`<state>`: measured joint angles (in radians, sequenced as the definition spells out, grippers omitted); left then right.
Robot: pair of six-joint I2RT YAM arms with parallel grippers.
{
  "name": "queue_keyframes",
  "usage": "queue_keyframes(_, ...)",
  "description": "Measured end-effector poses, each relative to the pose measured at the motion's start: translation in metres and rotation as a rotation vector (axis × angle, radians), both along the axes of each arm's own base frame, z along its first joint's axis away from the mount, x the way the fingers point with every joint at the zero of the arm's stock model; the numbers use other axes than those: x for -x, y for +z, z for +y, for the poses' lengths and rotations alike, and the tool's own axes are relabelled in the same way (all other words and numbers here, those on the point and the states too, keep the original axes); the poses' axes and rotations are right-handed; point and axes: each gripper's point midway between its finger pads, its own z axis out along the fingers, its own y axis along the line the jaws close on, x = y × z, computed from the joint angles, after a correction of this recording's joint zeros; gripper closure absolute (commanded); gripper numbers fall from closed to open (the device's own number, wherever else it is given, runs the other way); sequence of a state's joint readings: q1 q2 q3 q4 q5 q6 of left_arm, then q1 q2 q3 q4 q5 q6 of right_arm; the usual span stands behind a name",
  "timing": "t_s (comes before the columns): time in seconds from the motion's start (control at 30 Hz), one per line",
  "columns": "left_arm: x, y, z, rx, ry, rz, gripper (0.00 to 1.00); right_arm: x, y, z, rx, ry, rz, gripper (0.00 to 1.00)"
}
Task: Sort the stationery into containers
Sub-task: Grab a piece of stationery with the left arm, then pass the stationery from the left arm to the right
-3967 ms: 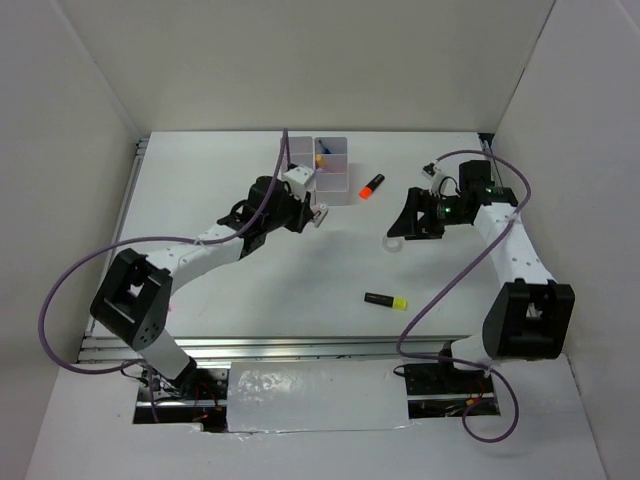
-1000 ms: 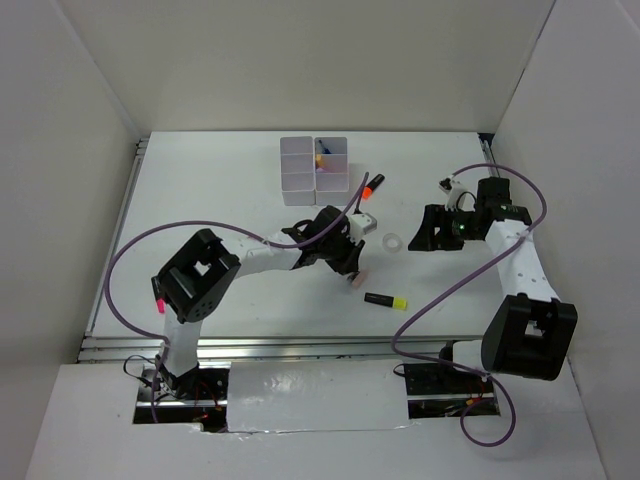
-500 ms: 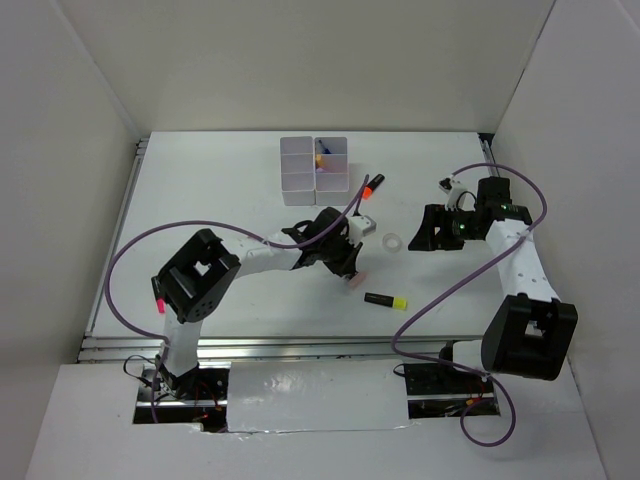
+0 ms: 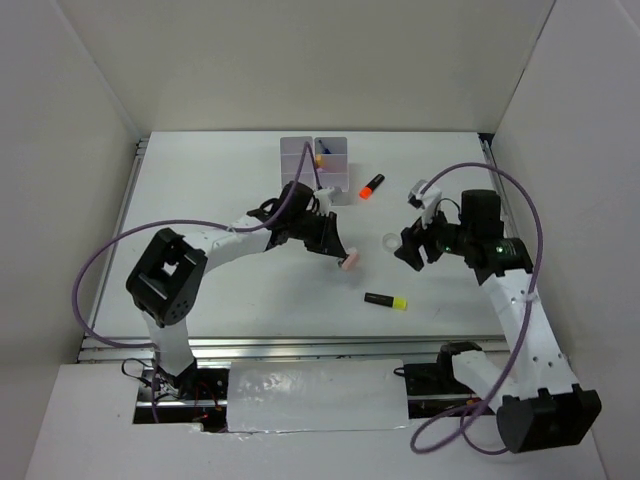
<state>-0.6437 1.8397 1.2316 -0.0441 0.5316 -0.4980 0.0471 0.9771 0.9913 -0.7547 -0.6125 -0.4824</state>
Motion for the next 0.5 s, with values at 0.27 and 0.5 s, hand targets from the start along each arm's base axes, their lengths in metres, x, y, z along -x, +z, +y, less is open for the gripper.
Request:
queue_keyframes(0.27,0.031,0.050,-0.004,0.184,-0.018,0.162,1.00,0.046,0.028,0.072,0.124,0.471,-0.324,0.28)
queue_keyframes(0.5,0.064,0.042,0.000,0.213,-0.079,0.332,1.00,0.082,0.015,0.125,0.235,0.833,-0.475,0.28)
